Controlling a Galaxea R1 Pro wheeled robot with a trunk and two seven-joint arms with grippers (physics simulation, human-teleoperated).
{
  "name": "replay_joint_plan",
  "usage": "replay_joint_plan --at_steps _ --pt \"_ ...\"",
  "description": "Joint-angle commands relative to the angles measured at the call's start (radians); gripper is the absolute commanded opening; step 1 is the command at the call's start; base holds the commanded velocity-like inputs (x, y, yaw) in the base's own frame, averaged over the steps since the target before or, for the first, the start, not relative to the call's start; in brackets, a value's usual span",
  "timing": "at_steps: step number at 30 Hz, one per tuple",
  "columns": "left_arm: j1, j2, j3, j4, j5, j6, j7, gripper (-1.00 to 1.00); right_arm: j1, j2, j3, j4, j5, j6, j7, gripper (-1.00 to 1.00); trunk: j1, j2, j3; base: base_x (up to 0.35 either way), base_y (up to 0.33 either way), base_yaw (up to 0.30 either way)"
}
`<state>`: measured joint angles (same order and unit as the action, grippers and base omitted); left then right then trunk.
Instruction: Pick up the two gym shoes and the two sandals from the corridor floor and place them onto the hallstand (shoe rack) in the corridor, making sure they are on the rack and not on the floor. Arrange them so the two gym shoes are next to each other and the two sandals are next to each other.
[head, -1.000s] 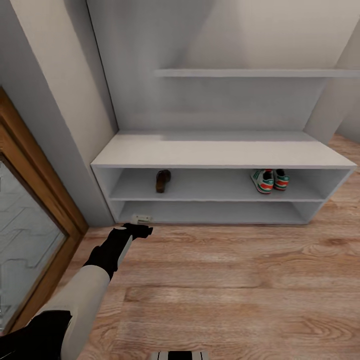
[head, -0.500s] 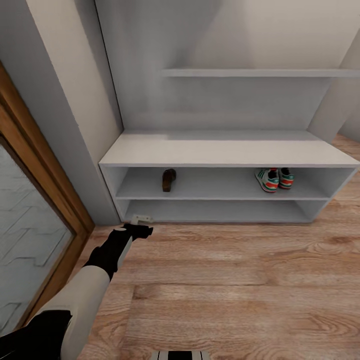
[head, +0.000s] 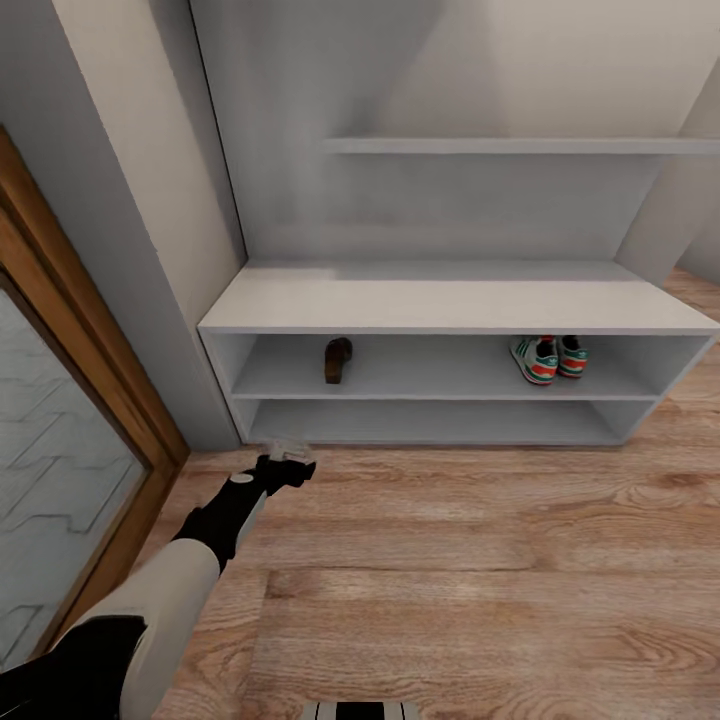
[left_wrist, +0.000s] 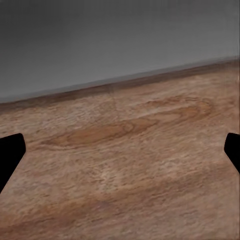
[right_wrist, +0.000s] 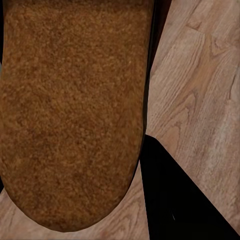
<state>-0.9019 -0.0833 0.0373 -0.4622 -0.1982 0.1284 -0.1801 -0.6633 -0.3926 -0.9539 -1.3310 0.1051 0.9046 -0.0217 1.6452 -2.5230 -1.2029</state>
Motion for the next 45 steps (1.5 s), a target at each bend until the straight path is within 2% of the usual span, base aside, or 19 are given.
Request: replay_joint_plan --at_steps 1,2,5,9,12,15,17,20,21,23,25,28,33,34,36,38,40,43,45 --pt "0.000 0.000 0.004 0.008 -0.010 -0.015 -0.049 1.00 -0.001 0.000 0.000 -0.001 0.004 0.005 0.002 -1.00 0.000 0.000 -0.001 0.000 0.000 0.000" --pt "0.000 0.000 0.004 0.018 -0.012 -0.045 -0.159 1.00 -0.001 0.000 0.000 -0.001 0.004 0.005 0.002 -1.00 0.000 0.000 -0.001 0.000 0.000 0.000" --pt "0.000 0.002 0.003 0.023 -0.016 -0.063 -0.300 1.00 -0.001 0.000 0.001 -0.001 0.004 0.005 0.002 -1.00 0.000 0.000 -0.001 0.000 0.000 0.000" --pt "0.000 0.013 0.000 0.025 -0.018 -0.077 -0.448 1.00 -0.001 0.001 0.003 0.001 0.003 0.005 0.003 -1.00 0.000 0.000 -0.001 0.000 0.000 0.000" --pt "0.000 0.018 0.000 0.026 -0.019 -0.100 -0.508 1.00 -0.001 0.003 0.010 0.002 0.002 0.005 0.003 -1.00 0.000 0.000 -0.001 0.000 0.000 0.000" --pt "0.000 0.025 -0.001 0.039 -0.020 -0.139 -0.562 1.00 -0.001 0.032 0.042 0.003 0.001 0.005 0.004 -1.00 0.000 0.000 -0.001 0.000 0.000 0.000" --pt "0.000 0.037 -0.001 0.052 -0.021 -0.160 -0.589 1.00 -0.001 0.064 0.091 0.003 0.001 0.005 0.005 -1.00 0.000 0.000 -0.001 0.000 0.000 0.000" --pt "0.000 0.054 -0.003 0.064 -0.021 -0.194 -0.643 1.00 -0.001 0.132 0.257 0.004 -0.002 0.005 0.006 -1.00 0.000 0.000 -0.001 0.000 0.000 0.000" --pt "0.000 0.056 -0.003 0.064 -0.021 -0.198 -0.651 1.00 -0.001 0.141 0.288 0.004 -0.002 0.005 0.006 -1.00 0.000 0.000 -0.001 0.000 0.000 0.000" --pt "0.000 0.069 -0.004 0.067 -0.021 -0.206 -0.673 1.00 -0.001 0.161 0.403 0.004 -0.004 0.005 0.005 -1.00 0.000 0.000 -0.001 0.000 0.000 0.000" --pt "0.000 0.075 -0.006 0.067 -0.021 -0.208 -0.682 1.00 -0.001 0.168 0.475 0.004 -0.005 0.005 0.005 -1.00 0.000 0.000 -0.001 0.000 0.000 0.000" --pt "0.000 0.084 -0.009 0.068 -0.021 -0.210 -0.689 1.00 -0.001 0.173 0.556 0.004 -0.007 0.005 0.005 -1.00 0.000 0.000 -0.001 0.000 0.000 0.000" --pt "0.000 0.088 -0.011 0.068 -0.021 -0.213 -0.692 1.00 -0.001 0.177 0.639 0.002 -0.010 0.010 0.006 -1.00 0.000 0.000 -0.001 0.000 0.000 0.000" --pt "0.000 0.089 -0.015 0.069 -0.021 -0.217 -0.692 1.00 -0.002 0.178 0.678 0.001 -0.012 0.012 0.007 -1.00 0.000 0.000 -0.001 0.000 0.000 0.000" --pt "0.000 0.089 -0.028 0.070 -0.021 -0.221 -0.693 1.00 -0.003 0.179 0.716 0.001 -0.018 0.013 0.007 -1.00 0.000 0.000 -0.001 0.000 0.000 0.000" --pt "0.000 0.089 -0.060 0.071 -0.020 -0.223 -0.693 1.00 -0.003 0.181 0.757 0.001 -0.055 0.015 0.007 -1.00 0.000 0.000 -0.001 0.000 0.000 0.000" --pt "0.000 0.089 -0.101 0.071 -0.020 -0.224 -0.693 1.00 -0.004 0.196 0.792 0.000 -0.132 0.032 0.007 -1.00 0.000 0.000 -0.001 0.000 0.000 0.000" --pt "0.000 0.089 -0.120 0.071 -0.020 -0.225 -0.693 1.00 -0.004 0.205 0.831 0.001 -0.174 0.054 0.006 -1.00 0.000 0.000 -0.001 0.000 0.000 0.000" --pt "0.000 0.088 -0.126 0.072 -0.020 -0.225 -0.693 1.00 -0.004 0.212 0.880 0.002 -0.192 0.062 0.006 -1.00 0.000 0.000 -0.001 0.000 0.000 0.000"
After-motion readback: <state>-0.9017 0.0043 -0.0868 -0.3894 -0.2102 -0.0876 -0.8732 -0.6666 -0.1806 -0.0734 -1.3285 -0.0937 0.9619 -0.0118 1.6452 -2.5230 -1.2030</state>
